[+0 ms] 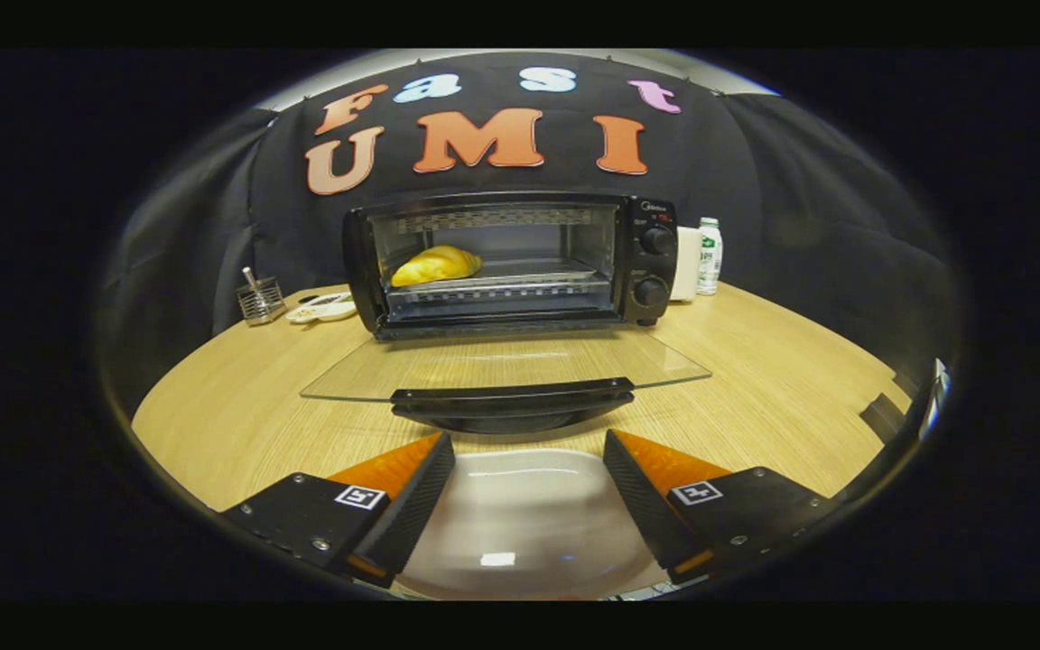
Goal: Open the toaster oven, put the food inside, and close the toaster oven door.
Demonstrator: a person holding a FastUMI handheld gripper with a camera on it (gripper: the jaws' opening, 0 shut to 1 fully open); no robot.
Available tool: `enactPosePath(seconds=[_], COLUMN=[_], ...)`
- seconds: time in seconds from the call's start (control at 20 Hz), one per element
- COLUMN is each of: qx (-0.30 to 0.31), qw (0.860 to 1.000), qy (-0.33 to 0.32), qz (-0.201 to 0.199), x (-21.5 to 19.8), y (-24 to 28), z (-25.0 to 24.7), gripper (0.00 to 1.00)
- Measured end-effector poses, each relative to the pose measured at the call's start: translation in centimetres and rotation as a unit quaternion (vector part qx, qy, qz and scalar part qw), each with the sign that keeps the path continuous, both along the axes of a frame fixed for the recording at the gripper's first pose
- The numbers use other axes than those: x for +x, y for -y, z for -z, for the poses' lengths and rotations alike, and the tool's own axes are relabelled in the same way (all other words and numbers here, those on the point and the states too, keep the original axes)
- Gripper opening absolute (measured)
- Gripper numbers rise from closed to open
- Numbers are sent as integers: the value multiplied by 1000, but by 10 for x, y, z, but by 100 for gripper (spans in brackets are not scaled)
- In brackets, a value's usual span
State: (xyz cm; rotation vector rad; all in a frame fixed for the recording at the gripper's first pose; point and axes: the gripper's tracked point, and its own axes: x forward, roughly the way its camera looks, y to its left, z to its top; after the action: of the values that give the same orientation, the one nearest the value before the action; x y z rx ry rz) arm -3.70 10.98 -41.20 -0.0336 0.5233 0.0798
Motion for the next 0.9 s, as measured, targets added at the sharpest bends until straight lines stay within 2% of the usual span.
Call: enactPosePath(seconds=[0.15,0.35,0.9], qx=[14,-1,2], qw=[1000,1000,996], qy=[-9,-1,84], qz=[-23,-22,-22], x=[3,4,37], y=[-17,-16,-21], z=[5,-2,-83], gripper=[99,99,100])
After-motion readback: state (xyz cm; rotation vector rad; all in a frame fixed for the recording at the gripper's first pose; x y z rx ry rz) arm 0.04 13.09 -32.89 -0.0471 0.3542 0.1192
